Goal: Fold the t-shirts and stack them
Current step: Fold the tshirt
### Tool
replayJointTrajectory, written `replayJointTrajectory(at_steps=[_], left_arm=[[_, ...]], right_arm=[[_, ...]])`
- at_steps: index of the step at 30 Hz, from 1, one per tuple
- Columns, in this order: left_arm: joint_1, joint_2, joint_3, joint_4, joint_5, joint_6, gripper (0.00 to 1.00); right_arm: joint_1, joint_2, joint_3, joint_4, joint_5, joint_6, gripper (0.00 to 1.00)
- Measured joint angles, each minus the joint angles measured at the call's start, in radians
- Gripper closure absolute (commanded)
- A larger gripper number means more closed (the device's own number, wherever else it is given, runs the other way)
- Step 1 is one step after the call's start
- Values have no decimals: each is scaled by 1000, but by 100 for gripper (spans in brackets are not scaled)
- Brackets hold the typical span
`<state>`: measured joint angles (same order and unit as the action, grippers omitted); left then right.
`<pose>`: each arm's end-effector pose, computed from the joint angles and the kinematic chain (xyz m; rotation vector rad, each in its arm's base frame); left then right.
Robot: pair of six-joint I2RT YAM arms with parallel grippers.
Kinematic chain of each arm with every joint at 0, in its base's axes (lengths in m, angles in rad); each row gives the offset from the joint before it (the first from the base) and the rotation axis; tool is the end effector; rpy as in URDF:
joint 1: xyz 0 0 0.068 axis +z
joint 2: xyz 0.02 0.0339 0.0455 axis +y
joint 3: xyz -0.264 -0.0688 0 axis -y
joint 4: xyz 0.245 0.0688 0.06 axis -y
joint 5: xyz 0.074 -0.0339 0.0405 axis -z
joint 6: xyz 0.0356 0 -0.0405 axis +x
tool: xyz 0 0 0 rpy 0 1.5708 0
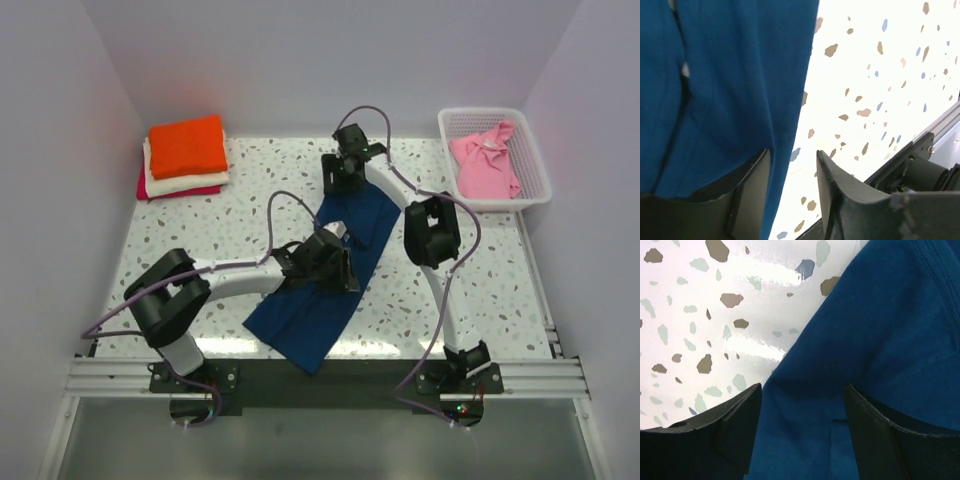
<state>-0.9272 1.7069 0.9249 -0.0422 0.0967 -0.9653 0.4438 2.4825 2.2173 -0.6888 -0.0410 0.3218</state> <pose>0.2050 -0.2790 0.1647 -0.0003 2.6336 -0.9111 0.4909 0.2350 0.1795 -0.1729 2.5559 0.3535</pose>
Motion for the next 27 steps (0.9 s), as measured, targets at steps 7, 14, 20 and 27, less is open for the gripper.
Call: replayJointTrajectory(at_steps=[7,14,20,27], left_arm=[[17,-206,7,-190,-162,139,53],[22,-312,-32,-349,-301,252,60],[22,-317,-157,-418,-330,270,62],[16,-317,-244,-423,-331,243,65]], right_arm=[[-21,-125,-75,-44,25,35,30],[-59,-441,-412,-16,84,113,34],[-64,-470,-562,10,105,152,39],[-68,-355,-552,15,111,155,43]])
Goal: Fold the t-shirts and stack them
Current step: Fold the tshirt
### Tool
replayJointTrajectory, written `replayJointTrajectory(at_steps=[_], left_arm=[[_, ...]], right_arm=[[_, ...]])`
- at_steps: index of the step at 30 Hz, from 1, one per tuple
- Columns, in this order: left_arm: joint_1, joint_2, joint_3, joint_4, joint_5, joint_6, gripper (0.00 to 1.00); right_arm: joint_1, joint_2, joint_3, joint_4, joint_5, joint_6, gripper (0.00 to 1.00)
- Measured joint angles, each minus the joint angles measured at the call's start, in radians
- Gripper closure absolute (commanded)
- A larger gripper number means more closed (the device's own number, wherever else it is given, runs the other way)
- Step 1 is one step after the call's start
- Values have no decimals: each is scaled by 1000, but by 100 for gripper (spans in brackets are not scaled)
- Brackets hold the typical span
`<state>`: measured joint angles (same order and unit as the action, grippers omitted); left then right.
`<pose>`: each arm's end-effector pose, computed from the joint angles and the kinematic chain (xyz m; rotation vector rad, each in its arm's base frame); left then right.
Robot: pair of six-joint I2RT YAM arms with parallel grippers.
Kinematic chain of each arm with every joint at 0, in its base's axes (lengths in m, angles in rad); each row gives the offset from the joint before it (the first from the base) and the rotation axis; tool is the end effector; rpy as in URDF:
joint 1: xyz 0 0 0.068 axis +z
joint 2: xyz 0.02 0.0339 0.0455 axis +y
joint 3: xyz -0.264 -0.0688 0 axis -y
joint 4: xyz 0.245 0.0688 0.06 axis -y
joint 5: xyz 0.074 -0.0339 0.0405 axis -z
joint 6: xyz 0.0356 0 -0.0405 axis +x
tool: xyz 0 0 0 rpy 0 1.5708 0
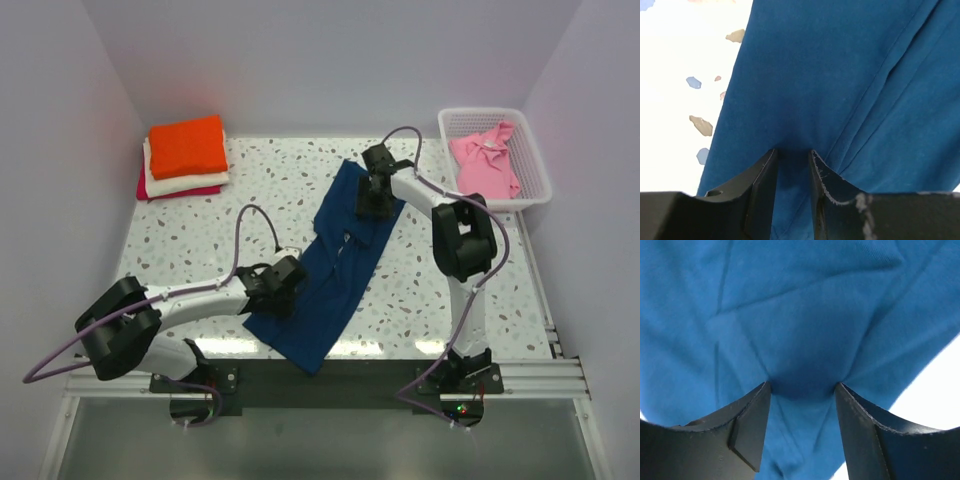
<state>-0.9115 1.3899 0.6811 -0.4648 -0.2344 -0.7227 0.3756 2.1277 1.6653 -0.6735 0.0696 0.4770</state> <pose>0.1533 -0.1843 0.1591 0.1905 2.6901 -0.1784 0.4211 0.1634 0.1827 0.1583 2.7083 0.1619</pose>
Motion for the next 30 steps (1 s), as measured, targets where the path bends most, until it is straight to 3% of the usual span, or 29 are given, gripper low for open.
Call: replayJointTrajectory(at_steps=[12,21,30], left_arm=[[-25,-97,-147,225,93,-228,64],[-28,93,-47,396,180,-357,64],[-32,144,-2,409,201,-365,63]], right_arm=[[-9,222,302,-21,18,-53,43],[-13,432,657,-37,18,-130,37],[-19,418,645,-37,-1,-157,33]])
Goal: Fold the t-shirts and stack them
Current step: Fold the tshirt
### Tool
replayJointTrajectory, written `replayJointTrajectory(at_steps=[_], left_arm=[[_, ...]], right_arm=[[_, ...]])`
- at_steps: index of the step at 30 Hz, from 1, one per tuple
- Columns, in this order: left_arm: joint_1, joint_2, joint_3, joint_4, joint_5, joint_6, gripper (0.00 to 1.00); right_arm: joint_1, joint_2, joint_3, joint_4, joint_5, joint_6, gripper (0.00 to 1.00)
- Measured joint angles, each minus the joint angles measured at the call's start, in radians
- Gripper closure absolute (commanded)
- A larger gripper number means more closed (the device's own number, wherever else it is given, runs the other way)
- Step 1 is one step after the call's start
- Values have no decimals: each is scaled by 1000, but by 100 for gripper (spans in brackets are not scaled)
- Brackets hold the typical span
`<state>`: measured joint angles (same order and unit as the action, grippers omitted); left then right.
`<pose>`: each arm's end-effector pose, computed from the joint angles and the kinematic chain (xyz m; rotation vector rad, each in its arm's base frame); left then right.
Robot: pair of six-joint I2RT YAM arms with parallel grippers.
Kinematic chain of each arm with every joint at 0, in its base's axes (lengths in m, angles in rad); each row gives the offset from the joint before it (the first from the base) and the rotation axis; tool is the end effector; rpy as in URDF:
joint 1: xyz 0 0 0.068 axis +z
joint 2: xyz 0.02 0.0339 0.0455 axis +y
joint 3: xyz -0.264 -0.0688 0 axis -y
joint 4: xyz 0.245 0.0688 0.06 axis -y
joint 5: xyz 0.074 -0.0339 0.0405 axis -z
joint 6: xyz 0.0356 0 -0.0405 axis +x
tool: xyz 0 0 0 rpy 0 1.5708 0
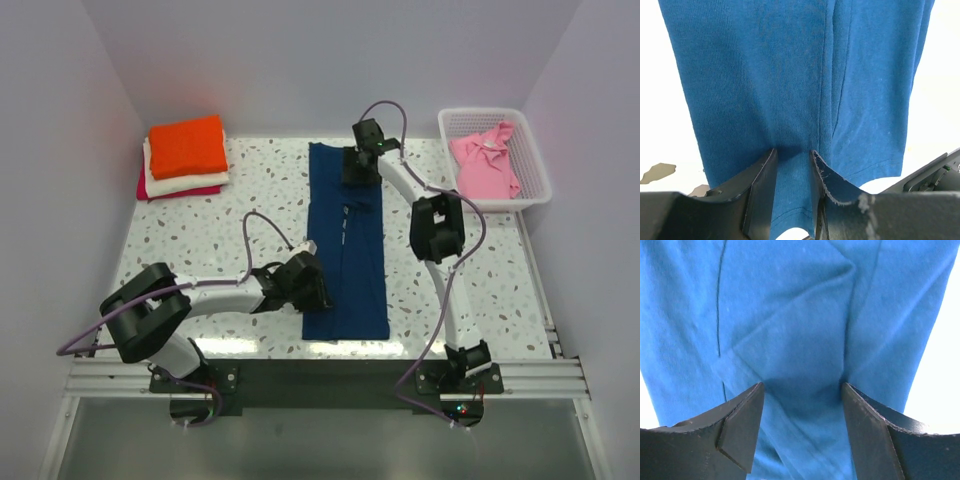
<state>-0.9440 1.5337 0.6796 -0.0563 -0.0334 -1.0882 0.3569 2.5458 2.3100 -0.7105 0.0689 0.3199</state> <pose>0.1673 -0.2290 0.1455 -0.2073 2.6587 -0.7535 0.5207 0.1915 0.1739 -0.0186 2.5241 0.1884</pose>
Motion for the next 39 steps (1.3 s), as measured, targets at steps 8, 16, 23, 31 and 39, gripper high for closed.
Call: replayJointTrajectory(at_steps=[8,16,23,31,39], left_arm=[[0,-13,46,-60,-4,31,62],[7,-74,91,-104,-24,65,62],[22,-100,91,-146,-42,92,62],[61,-200,27,-168,-66,115,59],[96,-254,-22,-196,-67,167,50]], right_arm=[[-5,-209,-204,0,-1,24,40],[-5,-394,-476,99,-32,82,70],[-5,-351,-555,129,-78,109,74],[-5,-334,-605,182,-143,128,73],[-3,-345,-607,184,-146,132,53]])
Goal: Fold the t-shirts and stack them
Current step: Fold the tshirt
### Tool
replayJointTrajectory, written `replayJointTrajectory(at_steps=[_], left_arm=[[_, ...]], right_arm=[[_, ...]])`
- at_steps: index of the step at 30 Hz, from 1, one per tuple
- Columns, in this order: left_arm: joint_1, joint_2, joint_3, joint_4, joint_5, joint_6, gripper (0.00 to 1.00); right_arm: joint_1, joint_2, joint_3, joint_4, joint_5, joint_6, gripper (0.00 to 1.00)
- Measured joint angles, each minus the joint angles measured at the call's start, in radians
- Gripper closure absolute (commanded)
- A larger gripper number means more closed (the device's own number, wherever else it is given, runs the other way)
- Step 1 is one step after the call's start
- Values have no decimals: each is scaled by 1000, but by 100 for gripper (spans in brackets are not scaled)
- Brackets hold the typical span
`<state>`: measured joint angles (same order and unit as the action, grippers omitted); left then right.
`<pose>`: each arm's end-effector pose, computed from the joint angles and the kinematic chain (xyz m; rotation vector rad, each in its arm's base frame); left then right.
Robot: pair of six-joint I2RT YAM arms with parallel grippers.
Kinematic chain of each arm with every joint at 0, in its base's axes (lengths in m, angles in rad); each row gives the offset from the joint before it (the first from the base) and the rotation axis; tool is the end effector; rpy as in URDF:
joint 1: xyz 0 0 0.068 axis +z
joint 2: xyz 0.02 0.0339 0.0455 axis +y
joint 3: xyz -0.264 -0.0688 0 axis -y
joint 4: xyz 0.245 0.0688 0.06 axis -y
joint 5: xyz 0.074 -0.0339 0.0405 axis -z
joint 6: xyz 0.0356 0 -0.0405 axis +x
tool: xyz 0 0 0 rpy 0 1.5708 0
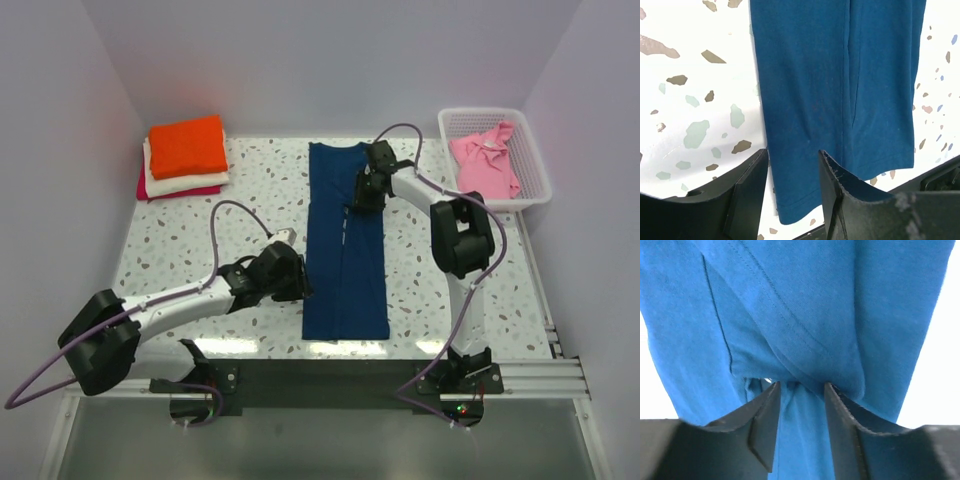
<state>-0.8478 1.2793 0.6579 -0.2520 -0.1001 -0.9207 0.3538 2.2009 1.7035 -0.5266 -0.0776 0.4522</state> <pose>0.1671 -0.1840 0.1886 -0.1394 2.5487 -0.6366 0.4460 0.1677 0.1691 0.1012 2.6403 0.3849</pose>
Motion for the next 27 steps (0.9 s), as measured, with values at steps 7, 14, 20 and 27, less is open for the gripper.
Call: replayJointTrajectory(at_steps=[7,14,20,27], left_arm=[[4,-21,-26,-2,52,50,50],[4,-24,-60,-3,155,105,52],[-18,8,-39,16,252,159,60],[-89,130,8,91,330,182,65]], right_arm=[[-2,-101,-13,-66,36,-2,51],[-2,-518,-369,-53,55,25,53],[8,-820,-762,-45,56,65,55],[21,-1062,-970,-120,61,103,55]])
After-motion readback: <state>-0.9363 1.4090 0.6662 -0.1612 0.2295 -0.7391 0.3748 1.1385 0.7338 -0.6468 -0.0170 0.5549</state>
